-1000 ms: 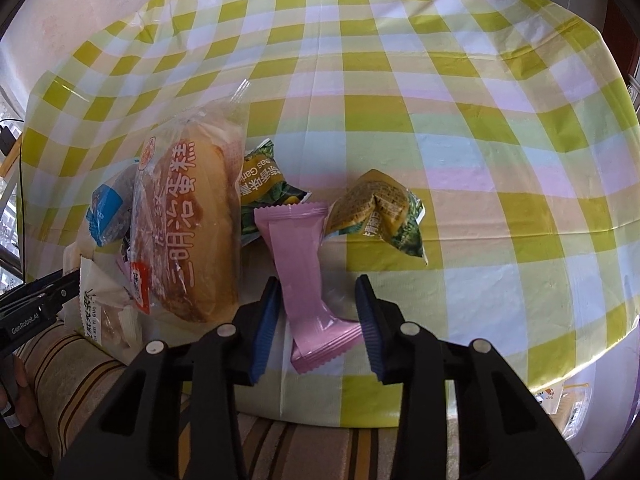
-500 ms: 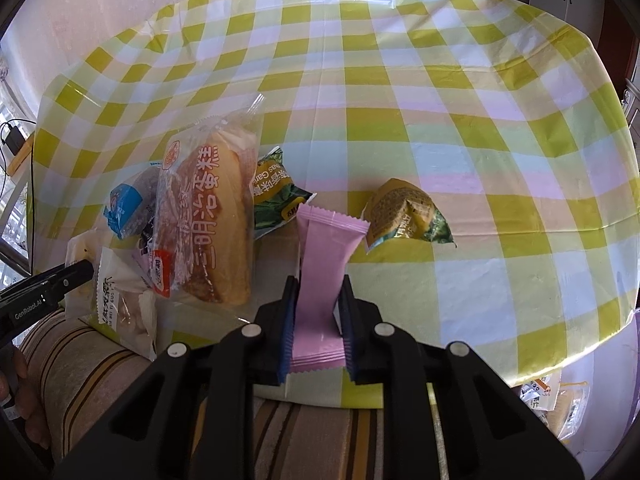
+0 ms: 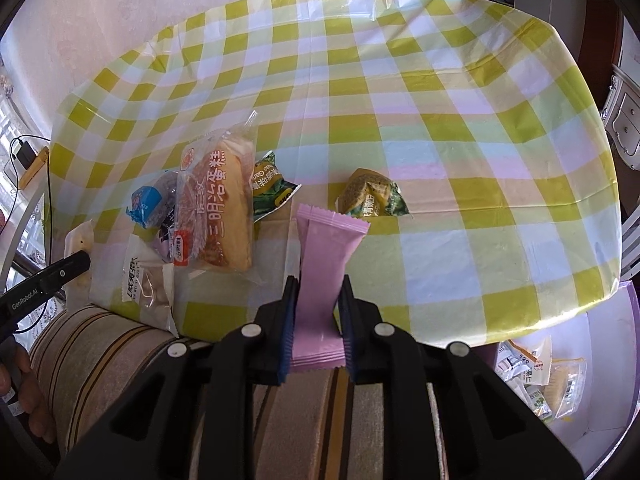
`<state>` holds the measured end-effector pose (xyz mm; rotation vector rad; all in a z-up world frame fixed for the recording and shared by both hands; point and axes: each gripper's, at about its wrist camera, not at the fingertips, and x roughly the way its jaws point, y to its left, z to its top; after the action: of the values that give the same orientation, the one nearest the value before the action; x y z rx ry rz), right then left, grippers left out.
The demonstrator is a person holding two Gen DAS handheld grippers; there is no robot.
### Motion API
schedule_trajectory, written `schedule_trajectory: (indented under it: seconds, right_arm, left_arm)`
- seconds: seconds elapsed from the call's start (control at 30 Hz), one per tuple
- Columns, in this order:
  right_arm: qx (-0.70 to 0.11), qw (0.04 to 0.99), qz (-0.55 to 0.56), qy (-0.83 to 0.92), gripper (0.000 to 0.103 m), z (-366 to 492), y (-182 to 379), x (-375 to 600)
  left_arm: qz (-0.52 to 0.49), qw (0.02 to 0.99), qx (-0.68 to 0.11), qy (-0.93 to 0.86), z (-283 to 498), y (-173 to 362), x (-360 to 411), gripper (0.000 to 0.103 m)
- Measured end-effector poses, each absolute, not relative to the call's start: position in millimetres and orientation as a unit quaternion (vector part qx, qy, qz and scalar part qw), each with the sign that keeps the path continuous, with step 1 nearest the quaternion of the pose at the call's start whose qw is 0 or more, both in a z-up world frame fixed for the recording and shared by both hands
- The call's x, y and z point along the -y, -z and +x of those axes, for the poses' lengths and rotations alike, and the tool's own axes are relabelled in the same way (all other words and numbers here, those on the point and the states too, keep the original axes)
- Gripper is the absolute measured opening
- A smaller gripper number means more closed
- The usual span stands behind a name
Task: Organize snacks
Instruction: 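Carry both over the white box and open both tools to release them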
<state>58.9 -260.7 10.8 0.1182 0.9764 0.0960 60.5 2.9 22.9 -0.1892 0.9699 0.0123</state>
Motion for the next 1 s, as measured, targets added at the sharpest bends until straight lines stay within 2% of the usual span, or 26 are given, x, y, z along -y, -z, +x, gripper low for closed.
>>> schedule_trajectory:
  seconds: [0.47,1.0]
  right_arm:
    - [-0.459,0.883,0.096,0.003,0.020,30,-26,320]
    - [-0.472,0.859,0.137,0.142,0.020,-14,2,440]
  left_arm:
    - [-0.067,0.886,-0.453,0.072,49,-40,56,0.034]
    - [0.010,0.851,-0.465,0.244,49,-40,206,0.034]
